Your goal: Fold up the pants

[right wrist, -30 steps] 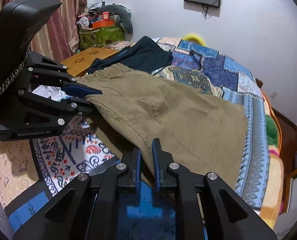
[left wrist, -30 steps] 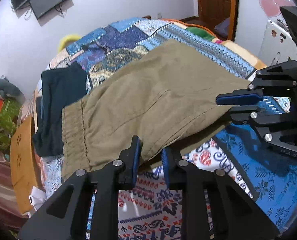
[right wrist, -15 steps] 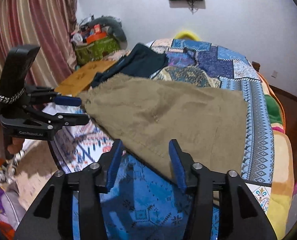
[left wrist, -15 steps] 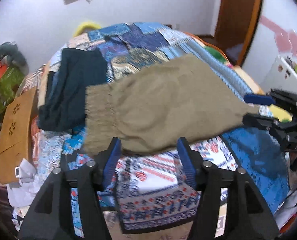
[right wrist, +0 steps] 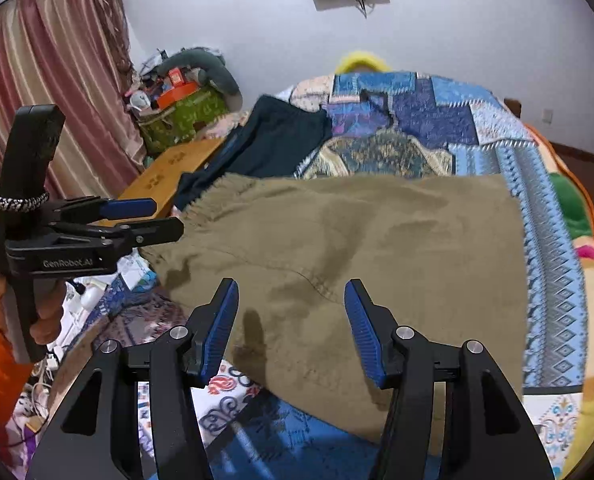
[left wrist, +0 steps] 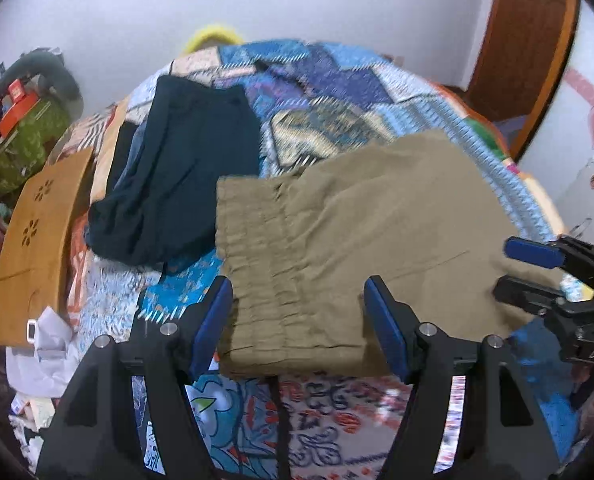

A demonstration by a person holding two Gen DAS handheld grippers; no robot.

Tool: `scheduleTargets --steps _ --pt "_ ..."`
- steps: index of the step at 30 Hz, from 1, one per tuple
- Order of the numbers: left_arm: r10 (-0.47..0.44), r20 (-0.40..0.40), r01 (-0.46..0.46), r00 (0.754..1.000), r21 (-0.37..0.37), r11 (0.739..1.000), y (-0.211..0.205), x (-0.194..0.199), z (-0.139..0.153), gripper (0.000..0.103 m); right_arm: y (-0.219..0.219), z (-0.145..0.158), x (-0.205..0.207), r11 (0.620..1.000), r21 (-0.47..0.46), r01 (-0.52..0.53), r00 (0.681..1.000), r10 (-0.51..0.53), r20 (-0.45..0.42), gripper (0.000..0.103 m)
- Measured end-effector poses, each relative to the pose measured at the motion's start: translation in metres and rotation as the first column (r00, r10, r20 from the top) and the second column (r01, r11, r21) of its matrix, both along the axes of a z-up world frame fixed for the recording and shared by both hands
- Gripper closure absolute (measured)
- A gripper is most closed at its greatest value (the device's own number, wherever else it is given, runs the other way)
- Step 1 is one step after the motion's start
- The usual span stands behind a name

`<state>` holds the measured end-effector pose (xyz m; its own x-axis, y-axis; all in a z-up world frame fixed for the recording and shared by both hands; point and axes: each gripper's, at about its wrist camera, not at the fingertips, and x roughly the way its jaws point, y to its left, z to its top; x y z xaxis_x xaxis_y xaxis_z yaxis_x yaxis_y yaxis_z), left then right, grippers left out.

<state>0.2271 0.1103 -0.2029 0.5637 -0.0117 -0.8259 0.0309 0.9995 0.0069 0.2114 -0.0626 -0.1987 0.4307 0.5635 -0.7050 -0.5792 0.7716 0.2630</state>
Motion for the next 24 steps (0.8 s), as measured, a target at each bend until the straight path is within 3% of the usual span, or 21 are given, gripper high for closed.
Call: scheduleTargets --steps 4,6,8,17,22,24 --pt "0.032 -0.046 -0.033 0.998 -0.034 0.999 0.016 0.0 -0.021 0.032 -0.005 -0.022 0.006 0.997 -0.074 -0.002 0.998 -0.003 -0.067 0.052" --pt "0.041 -0.064 -0.047 0.997 -0.096 0.994 0.027 0.0 -0.024 0.03 -0.015 -0.027 0.003 0.996 -0.093 0.002 0.998 -0.008 -0.064 0.052" --pt "0.055 -0.068 -0.062 0.996 -0.113 0.992 0.033 0.0 -0.025 0.024 -0.026 -0.026 0.002 0.995 -0.098 0.014 0.998 -0.02 -0.061 0.052" --pt "0.052 -0.021 -0.052 0.998 -0.012 0.999 0.022 -0.009 -0.023 0.022 -0.089 -0.033 -0.006 0.978 -0.168 0.123 0.987 -0.137 -0.079 0.052" --pt "0.059 -0.024 -0.059 0.998 -0.013 0.998 0.024 -0.01 -0.025 0.02 -0.119 -0.033 -0.015 0.969 -0.196 0.151 0.982 -0.17 -0.082 0.052" --pt "0.064 -0.026 -0.064 0.998 -0.012 0.998 0.026 -0.01 -0.025 0.019 -0.127 -0.032 -0.02 0.949 -0.252 0.188 0.977 -0.207 -0.053 0.052"
